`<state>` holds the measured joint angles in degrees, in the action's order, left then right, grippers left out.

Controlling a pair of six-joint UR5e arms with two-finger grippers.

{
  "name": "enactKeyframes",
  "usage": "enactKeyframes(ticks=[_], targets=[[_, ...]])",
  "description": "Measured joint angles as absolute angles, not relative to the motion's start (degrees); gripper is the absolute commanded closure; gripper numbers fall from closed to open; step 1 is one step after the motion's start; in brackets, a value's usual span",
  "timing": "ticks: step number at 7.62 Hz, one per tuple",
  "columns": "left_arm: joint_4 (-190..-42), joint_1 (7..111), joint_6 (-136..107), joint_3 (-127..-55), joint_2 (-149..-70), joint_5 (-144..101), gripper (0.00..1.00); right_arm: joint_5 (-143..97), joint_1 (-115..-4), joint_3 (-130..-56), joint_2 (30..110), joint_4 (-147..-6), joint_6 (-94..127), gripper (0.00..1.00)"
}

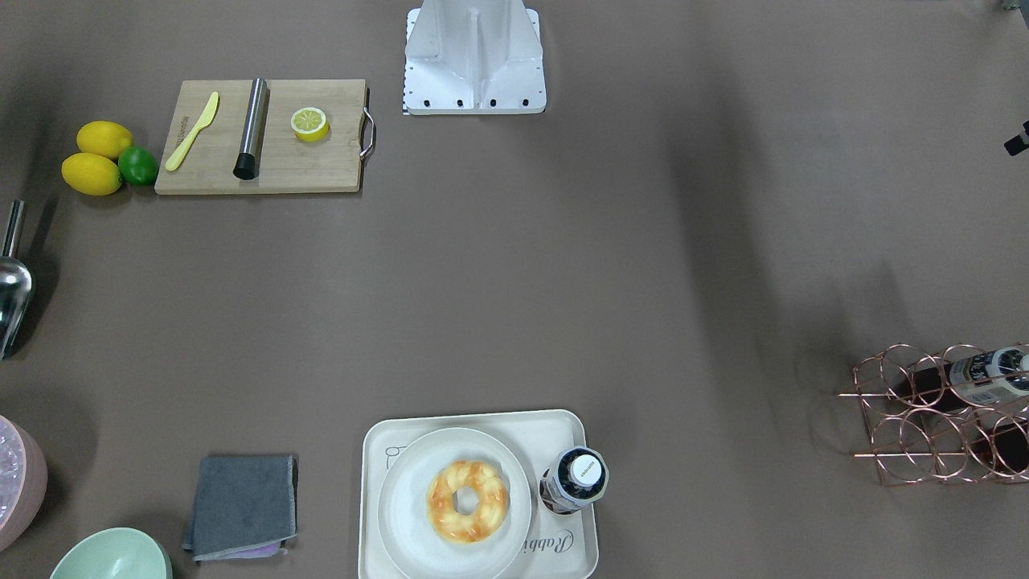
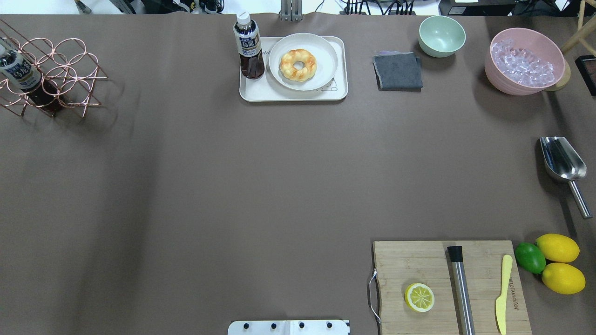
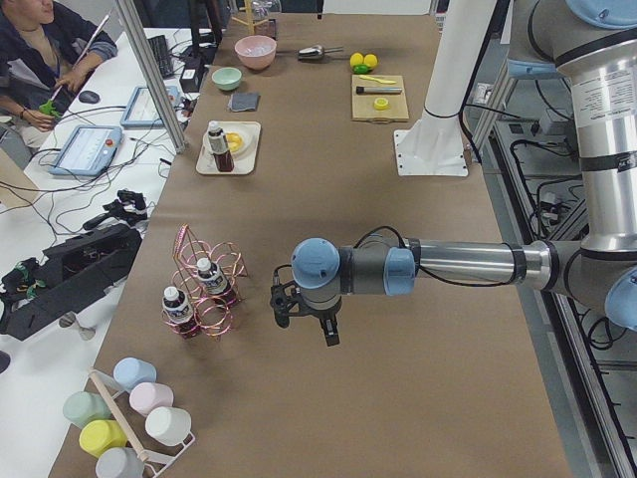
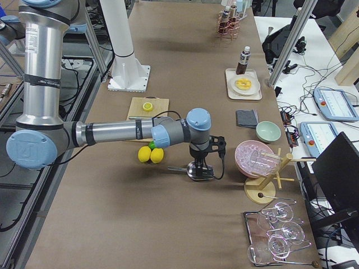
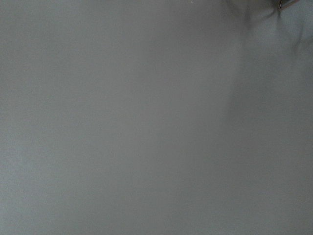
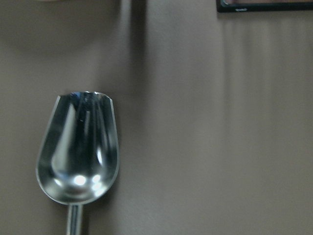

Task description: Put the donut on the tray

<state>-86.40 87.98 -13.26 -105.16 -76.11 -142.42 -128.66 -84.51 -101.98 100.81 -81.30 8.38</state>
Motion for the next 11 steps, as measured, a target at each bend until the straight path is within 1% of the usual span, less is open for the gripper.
enactKeyframes(ticks=[1,3,11], targets=[[-86.40,87.98,-13.27,-105.17,-76.08,-142.46,0.01,-128.70,-87.71,-102.28,102.49,-82.97,3.69,0.00],[-86.40,87.98,-13.27,-105.20,-75.88,-142.54,0.01,-128.33,-90.02,-102.40,103.89,-83.92,-0.61,0.00],[-86.44,87.89,-13.18,-105.05,-75.39,-142.65,0.01,-128.53,-91.25,-101.10,105.07,-83.95,-1.88,0.00]])
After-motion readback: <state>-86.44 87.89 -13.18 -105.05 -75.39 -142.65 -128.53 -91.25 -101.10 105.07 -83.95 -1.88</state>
